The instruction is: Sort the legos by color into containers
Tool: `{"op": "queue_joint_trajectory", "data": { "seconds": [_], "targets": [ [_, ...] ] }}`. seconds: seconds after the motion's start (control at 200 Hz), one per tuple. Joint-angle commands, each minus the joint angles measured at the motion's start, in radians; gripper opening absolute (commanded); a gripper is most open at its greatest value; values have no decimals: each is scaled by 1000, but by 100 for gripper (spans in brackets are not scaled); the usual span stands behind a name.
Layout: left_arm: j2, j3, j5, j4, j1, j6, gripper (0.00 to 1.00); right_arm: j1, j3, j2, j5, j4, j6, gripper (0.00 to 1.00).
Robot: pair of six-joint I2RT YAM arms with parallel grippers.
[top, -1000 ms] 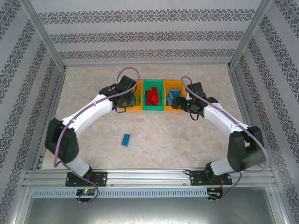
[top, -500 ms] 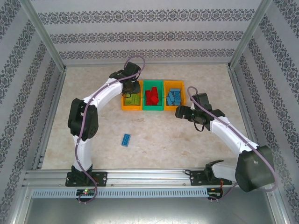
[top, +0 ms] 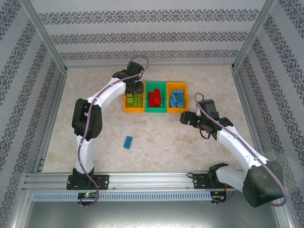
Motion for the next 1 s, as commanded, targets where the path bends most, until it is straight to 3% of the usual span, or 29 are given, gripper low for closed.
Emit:
{"op": "queue_joint_trajectory", "data": {
  "seconds": [0.0, 0.12, 0.25, 0.43, 0.595, 0.824, 0.994],
  "targets": [
    [-2, 12, -2, -7, 13, 11, 51, 11, -1, -5, -17, -14, 17, 87],
    [-10, 4, 5, 0, 14, 1, 54, 14, 2, -10, -24, -12, 18, 87],
    [-50, -25, 16, 24, 14, -6, 63, 56, 6, -16, -4, 1, -13, 87],
    [-182, -142, -20, 92, 14, -9, 82, 243, 19, -7, 93, 56, -132, 88],
    [-284, -244, -95, 93, 19, -16, 100, 414, 82, 122, 114, 103, -162, 89],
    [-394, -428, -107, 102, 101, -89, 99, 679, 327, 444, 108, 82, -277, 90],
    [-482, -571, -54, 131, 201, -125, 99, 780, 453, 614, 61, 63, -460, 97]
  ]
}}
